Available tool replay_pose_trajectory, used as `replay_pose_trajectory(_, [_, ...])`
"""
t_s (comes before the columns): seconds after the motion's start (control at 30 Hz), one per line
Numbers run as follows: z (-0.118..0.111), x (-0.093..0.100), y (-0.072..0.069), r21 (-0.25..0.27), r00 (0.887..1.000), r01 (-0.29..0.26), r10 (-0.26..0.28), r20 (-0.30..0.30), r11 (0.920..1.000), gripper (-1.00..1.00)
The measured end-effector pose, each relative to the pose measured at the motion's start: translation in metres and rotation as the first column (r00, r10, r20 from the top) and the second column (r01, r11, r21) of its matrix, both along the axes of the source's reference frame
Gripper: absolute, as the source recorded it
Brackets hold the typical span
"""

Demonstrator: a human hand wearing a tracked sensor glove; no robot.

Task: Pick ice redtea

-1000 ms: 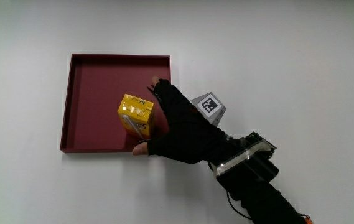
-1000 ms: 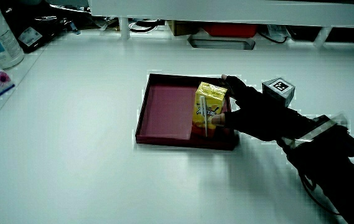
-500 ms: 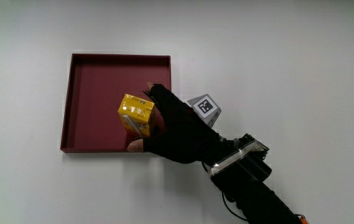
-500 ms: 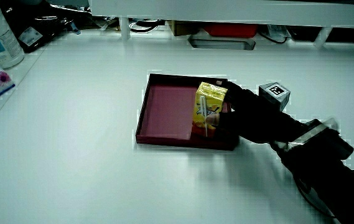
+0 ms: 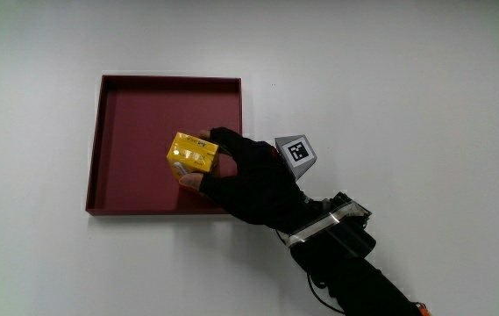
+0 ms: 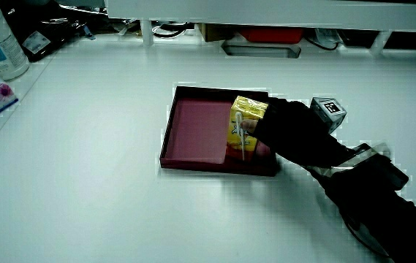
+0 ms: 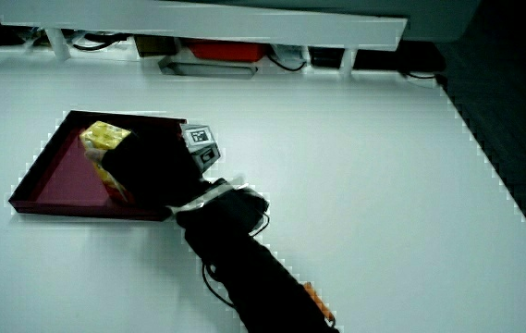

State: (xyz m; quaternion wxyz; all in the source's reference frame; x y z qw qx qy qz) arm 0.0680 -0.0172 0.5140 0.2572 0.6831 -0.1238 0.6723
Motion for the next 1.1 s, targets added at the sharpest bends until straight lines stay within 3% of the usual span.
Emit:
replay_pose_trajectory(0.03, [0.002, 0.000, 0.000, 0.014, 1.000, -0.008, 0.008, 0.003, 0.9999, 0.63])
replay_pose_trajectory(0.07, [0.001, 0.000, 0.001, -0.012, 1.000, -0.012, 0.012, 0.013, 0.9999, 0.67])
replay_pose_trajectory(0.17, [0.002, 0.001, 0.002, -0.012, 0.999, -0.020, 0.021, 0.029, 0.9997, 0.77])
replay_pose_trajectory(0.4, [0.002, 0.001, 0.004, 0.021, 0.998, -0.045, 0.044, 0.042, 0.9988, 1.00])
replay_pose_trajectory(0.63, [0.001, 0.004, 0.006, 0.035, 0.995, -0.075, 0.072, 0.073, 0.9966, 1.00])
replay_pose_trajectory(0.77, [-0.013, 0.010, 0.003, 0.048, 0.994, -0.072, 0.067, 0.092, 0.9962, 1.00])
replay_pose_trajectory(0.97, [-0.045, 0.027, 0.004, 0.020, 0.992, -0.041, 0.038, 0.119, 0.9990, 1.00])
replay_pose_trajectory(1.1, [-0.055, 0.050, 0.009, 0.059, 0.999, -0.028, 0.026, 0.040, 0.9978, 1.00])
